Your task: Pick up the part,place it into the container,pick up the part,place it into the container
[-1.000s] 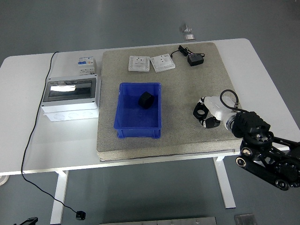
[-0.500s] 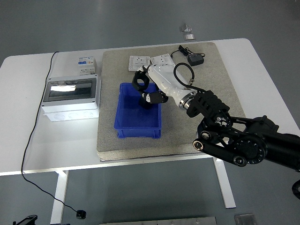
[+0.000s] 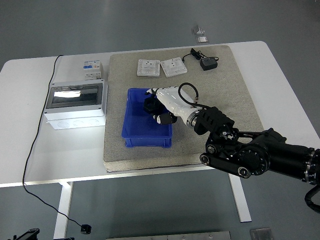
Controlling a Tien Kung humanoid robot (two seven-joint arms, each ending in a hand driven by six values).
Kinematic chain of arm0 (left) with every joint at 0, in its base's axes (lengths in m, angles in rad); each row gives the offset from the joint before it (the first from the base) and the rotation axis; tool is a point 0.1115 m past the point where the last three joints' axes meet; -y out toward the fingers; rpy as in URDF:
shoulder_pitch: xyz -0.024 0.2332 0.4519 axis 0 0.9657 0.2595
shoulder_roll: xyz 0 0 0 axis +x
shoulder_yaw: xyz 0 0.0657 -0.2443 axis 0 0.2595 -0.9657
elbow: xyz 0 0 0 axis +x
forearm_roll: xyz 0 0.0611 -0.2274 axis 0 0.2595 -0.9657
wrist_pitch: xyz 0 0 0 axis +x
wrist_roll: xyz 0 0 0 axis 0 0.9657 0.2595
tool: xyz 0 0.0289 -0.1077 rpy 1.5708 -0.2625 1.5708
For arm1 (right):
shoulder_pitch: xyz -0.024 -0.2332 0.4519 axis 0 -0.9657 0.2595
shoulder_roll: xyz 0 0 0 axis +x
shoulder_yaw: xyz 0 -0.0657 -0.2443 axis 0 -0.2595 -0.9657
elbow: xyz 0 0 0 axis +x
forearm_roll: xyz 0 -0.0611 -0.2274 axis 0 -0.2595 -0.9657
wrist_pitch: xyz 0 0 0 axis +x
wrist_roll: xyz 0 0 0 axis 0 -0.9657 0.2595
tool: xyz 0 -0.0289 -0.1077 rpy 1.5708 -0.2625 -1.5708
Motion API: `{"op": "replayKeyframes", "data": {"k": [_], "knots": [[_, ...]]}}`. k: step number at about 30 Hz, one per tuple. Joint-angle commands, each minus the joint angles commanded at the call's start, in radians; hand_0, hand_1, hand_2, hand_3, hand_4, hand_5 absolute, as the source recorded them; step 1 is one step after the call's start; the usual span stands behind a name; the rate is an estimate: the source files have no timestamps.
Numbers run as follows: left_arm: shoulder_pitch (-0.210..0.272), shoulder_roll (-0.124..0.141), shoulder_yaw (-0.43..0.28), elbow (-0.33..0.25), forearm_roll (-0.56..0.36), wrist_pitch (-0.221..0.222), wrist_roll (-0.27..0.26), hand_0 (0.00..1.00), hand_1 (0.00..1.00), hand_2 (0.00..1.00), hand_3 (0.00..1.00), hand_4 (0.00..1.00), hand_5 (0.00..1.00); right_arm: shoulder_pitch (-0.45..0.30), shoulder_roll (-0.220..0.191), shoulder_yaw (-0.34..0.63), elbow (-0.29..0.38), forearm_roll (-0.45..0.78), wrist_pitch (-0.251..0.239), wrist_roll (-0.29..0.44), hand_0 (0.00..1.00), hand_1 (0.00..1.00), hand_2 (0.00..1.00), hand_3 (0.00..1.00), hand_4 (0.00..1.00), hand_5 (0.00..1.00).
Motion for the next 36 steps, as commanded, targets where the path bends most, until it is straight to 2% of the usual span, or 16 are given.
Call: {"op": "replayKeyframes", "data": {"k": [5, 9, 14, 20, 23, 27, 28, 33, 34, 36], "knots": [[0.000, 0.000, 0.000, 0.000, 0.002, 0.000, 0.001, 0.729, 0.728, 0.732, 0.846, 0.943, 0.973, -0.007, -0.008, 0.006, 0.010, -0.002, 0.005, -0.014, 0.998, 0.967, 0.937, 0.998, 0.797, 0.378], [0.000, 0.000, 0.001, 0.000, 0.002, 0.000, 0.000, 0.729, 0.728, 0.732, 0.846, 0.943, 0.973, -0.038, -0.032, 0.056, 0.038, 0.008, -0.014, -0.008, 0.998, 0.967, 0.937, 0.998, 0.797, 0.378], [0.003, -0.003, 0.014, 0.000, -0.014, 0.002, -0.006, 0.728, 0.729, 0.731, 0.846, 0.943, 0.973, -0.138, -0.108, 0.177, 0.130, 0.109, -0.069, 0.042, 0.998, 0.944, 0.914, 0.998, 0.778, 0.380], [0.009, -0.007, 0.042, 0.000, -0.040, 0.006, -0.024, 0.729, 0.729, 0.731, 0.846, 0.943, 0.973, -0.303, -0.222, 0.334, 0.239, 0.251, -0.038, 0.131, 0.985, 0.923, 0.907, 0.979, 0.764, 0.373], [0.017, -0.008, 0.061, -0.001, -0.063, 0.012, -0.037, 0.728, 0.728, 0.731, 0.846, 0.943, 0.972, -0.399, -0.253, 0.413, 0.258, 0.314, -0.028, 0.184, 0.952, 0.908, 0.914, 0.955, 0.748, 0.366], [0.019, -0.010, 0.064, -0.001, -0.063, 0.017, -0.041, 0.728, 0.728, 0.731, 0.846, 0.943, 0.972, -0.510, -0.268, 0.506, 0.259, 0.365, -0.009, 0.221, 0.952, 0.908, 0.914, 0.955, 0.748, 0.366], [0.019, -0.010, 0.063, -0.001, -0.060, 0.017, -0.040, 0.728, 0.728, 0.732, 0.847, 0.943, 0.974, -0.530, -0.269, 0.520, 0.259, 0.374, -0.009, 0.229, 0.901, 0.838, 0.850, 0.863, 0.746, 0.375], [0.015, -0.010, 0.044, -0.004, -0.026, 0.014, -0.027, 0.728, 0.728, 0.732, 0.847, 0.943, 0.974, -0.596, -0.257, 0.569, 0.251, 0.461, -0.036, 0.307, 0.901, 0.838, 0.850, 0.863, 0.746, 0.375], [0.013, -0.010, 0.034, -0.005, -0.010, 0.012, -0.020, 0.728, 0.727, 0.731, 0.836, 0.944, 0.976, -0.602, -0.251, 0.581, 0.239, 0.490, -0.042, 0.331, 0.840, 0.760, 0.771, 0.736, 0.746, 0.373], [0.008, -0.010, 0.018, -0.007, 0.018, 0.007, -0.007, 0.728, 0.727, 0.731, 0.836, 0.944, 0.976, -0.610, -0.243, 0.611, 0.218, 0.545, -0.042, 0.371, 0.840, 0.760, 0.771, 0.736, 0.746, 0.373]]}}
